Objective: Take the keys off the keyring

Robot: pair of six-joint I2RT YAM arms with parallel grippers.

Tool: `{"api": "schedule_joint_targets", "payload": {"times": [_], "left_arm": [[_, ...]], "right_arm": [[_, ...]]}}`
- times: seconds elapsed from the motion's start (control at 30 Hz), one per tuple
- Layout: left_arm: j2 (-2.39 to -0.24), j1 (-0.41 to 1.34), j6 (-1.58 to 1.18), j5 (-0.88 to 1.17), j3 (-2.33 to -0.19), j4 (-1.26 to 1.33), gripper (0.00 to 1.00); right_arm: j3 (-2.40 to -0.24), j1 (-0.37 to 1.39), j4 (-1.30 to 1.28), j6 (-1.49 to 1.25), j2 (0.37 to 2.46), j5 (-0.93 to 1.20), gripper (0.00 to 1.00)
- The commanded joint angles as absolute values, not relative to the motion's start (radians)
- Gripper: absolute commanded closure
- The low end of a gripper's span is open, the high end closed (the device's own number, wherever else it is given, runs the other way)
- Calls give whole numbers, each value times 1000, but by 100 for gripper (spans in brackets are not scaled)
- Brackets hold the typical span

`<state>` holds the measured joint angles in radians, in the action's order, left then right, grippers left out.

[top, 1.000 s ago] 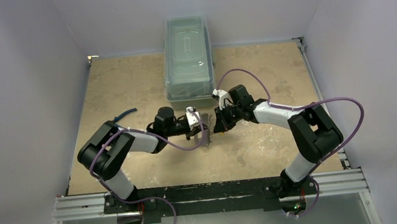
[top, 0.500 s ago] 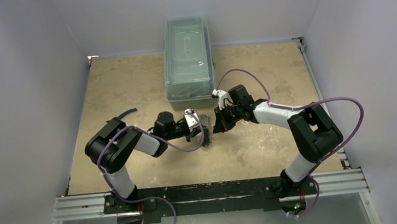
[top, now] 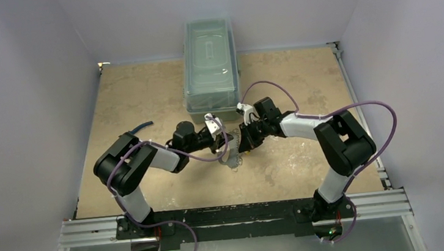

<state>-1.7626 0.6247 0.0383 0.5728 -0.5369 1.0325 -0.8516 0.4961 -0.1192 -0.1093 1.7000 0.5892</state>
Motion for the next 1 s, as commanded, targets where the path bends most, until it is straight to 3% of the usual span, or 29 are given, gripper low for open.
{"api": "schedule_joint_targets", "payload": {"times": [0.0, 0.1, 0.2, 0.57, 0.97], "left_arm": [[-1709, 621, 120, 668, -598, 921, 99], [-1703, 619, 325, 758, -646, 728, 85], [-1726, 619, 449, 805, -687, 615, 79], [-1789, 619, 577, 856, -753, 535, 76], [-1791, 643, 527, 869, -771, 524, 59]], "right_arm": [[-890, 491, -119, -116, 1686, 611, 100], [-876, 490, -124, -112, 1654, 602, 100], [-866, 491, -134, -103, 1616, 598, 100], [-877, 491, -173, -39, 1573, 589, 100], [-888, 492, -181, -30, 1576, 584, 100]]}}
